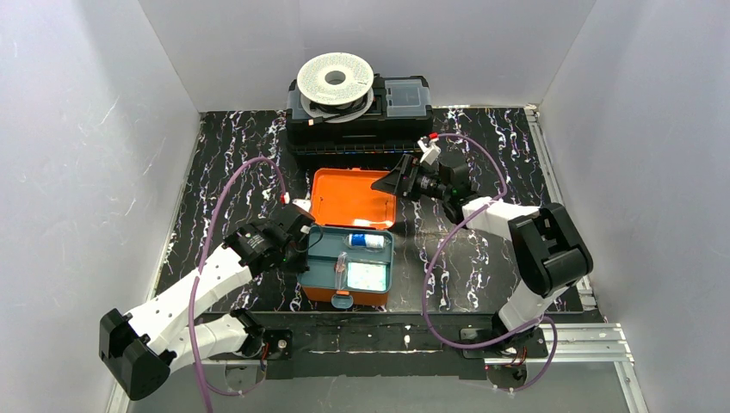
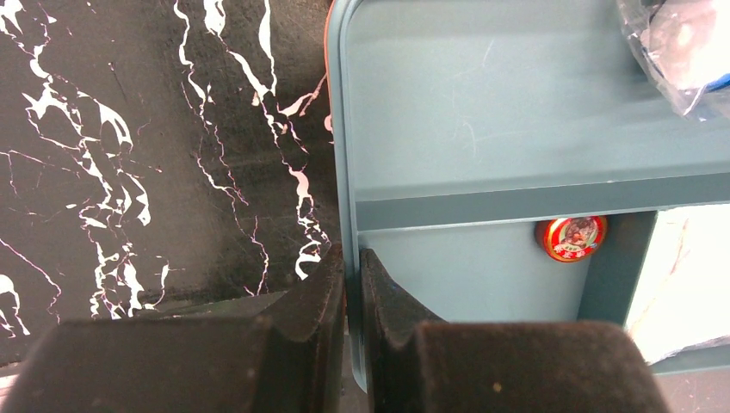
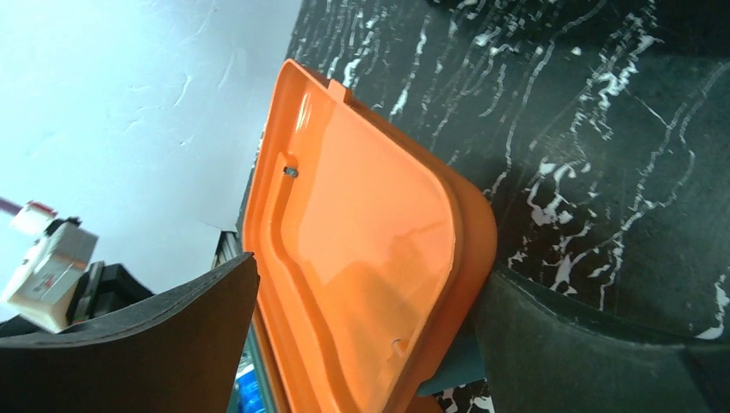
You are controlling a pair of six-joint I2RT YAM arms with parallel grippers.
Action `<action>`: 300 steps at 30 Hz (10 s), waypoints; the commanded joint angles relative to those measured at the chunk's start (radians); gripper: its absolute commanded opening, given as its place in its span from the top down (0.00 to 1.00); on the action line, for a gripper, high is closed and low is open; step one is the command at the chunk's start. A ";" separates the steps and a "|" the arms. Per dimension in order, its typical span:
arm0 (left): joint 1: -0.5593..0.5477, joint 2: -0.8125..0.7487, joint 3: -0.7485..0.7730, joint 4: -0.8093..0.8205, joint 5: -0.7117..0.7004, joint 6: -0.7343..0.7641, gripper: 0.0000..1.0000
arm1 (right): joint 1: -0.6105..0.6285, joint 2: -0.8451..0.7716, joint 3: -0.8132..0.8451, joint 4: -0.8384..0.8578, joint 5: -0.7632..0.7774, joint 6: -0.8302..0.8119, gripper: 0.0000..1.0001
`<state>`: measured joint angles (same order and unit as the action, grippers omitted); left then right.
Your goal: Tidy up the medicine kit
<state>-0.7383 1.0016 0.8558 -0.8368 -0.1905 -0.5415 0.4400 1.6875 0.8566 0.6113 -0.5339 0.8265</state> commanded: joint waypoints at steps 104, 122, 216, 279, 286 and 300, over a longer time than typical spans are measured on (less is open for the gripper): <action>0.084 0.391 0.394 0.286 0.252 0.155 0.12 | 0.965 -0.749 -0.277 -0.883 0.831 0.043 0.35; 0.163 0.305 0.201 0.203 0.311 0.110 0.26 | 0.981 -0.664 -0.190 -0.892 1.289 0.340 0.38; 0.181 -0.202 -0.110 0.123 0.378 -0.045 0.18 | 0.370 -0.630 -0.431 -0.303 0.382 0.209 0.54; 0.182 -0.160 -0.136 0.146 0.396 -0.041 0.19 | 0.381 -0.570 -0.017 -0.839 0.336 -0.141 0.95; 0.182 -0.153 -0.138 0.148 0.401 -0.040 0.20 | 0.408 -0.517 0.078 -0.925 0.365 -0.198 0.92; 0.181 -0.152 -0.140 0.147 0.399 -0.036 0.20 | 0.458 -0.448 0.175 -0.987 0.396 -0.223 0.84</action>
<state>-0.5537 0.8303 0.7448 -0.6331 0.2443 -0.6090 0.8646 1.2434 0.9562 -0.4274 -0.0711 0.6472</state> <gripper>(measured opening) 0.804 0.152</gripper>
